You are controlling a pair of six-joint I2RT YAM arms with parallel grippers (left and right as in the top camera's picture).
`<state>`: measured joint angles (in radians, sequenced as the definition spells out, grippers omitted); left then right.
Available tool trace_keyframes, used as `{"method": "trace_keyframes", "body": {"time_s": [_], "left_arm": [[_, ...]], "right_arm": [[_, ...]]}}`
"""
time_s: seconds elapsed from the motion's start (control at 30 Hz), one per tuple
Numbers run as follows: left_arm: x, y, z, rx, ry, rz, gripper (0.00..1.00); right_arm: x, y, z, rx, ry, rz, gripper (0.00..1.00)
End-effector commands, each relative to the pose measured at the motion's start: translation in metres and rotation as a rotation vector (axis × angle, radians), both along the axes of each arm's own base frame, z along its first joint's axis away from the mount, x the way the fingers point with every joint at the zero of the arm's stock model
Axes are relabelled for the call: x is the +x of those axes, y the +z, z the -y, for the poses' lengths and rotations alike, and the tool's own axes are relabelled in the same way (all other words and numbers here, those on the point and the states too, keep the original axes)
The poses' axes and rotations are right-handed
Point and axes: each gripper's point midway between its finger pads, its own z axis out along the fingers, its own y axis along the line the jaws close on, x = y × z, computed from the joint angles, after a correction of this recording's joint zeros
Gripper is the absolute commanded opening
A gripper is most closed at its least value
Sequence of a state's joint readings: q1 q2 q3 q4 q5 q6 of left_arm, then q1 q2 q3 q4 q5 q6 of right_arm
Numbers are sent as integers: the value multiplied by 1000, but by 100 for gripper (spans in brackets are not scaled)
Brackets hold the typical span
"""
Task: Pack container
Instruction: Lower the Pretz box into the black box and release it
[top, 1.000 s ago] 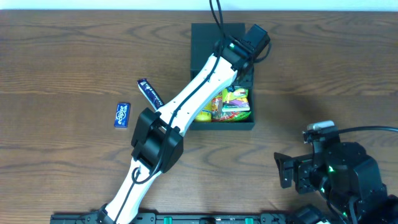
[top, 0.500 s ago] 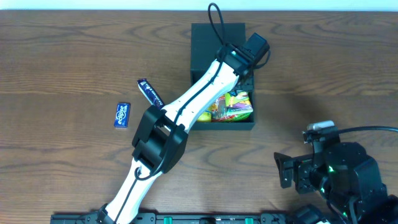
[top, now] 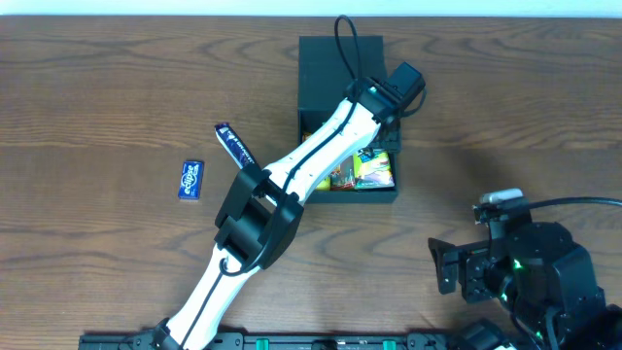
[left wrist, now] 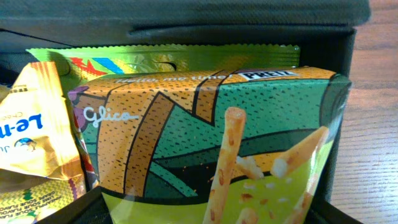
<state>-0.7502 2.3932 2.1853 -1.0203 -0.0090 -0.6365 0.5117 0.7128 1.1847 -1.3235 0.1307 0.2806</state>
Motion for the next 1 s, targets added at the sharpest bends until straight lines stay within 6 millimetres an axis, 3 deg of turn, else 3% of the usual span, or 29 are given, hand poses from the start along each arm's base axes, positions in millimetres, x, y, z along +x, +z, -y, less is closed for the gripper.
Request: {"method": "trace_keyframes", "body": {"time_s": [0.0,0.13,0.27,0.43,0.53,0.6,0.63,0.7,0.73,0.83,0.97], "left_arm": [[-5,-9,1,20,-39,-14,78],[-6,-8,1,20,-39,-14,93],[-7,0,-2,25,-41,-12,98],[5,38,-8,32,-51,73,95],[10,61,-14,47,-36,128,100],[11,73,-15,38,-37,147,76],[11,77,-16,36,-37,155,52],[11,80,-17,36,-37,161,35],[10,79,-18,41,-37,159,22],[8,75,-20,54,-38,145,7],[5,74,-23,68,-38,134,6]], "right_arm": [[1,3,3,-6,-8,11,99],[1,3,3,-6,-8,11,100],[1,3,3,-6,-8,11,99],[1,3,3,-6,-8,11,99],[1,3,3,-6,-8,11,99],[1,3,3,-6,-8,11,99],[1,3,3,-6,-8,11,99],[1,3,3,-6,-8,11,99],[1,3,3,-6,-8,11,99],[1,3,3,-6,-8,11,99],[1,3,3,-6,-8,11,99]]}}
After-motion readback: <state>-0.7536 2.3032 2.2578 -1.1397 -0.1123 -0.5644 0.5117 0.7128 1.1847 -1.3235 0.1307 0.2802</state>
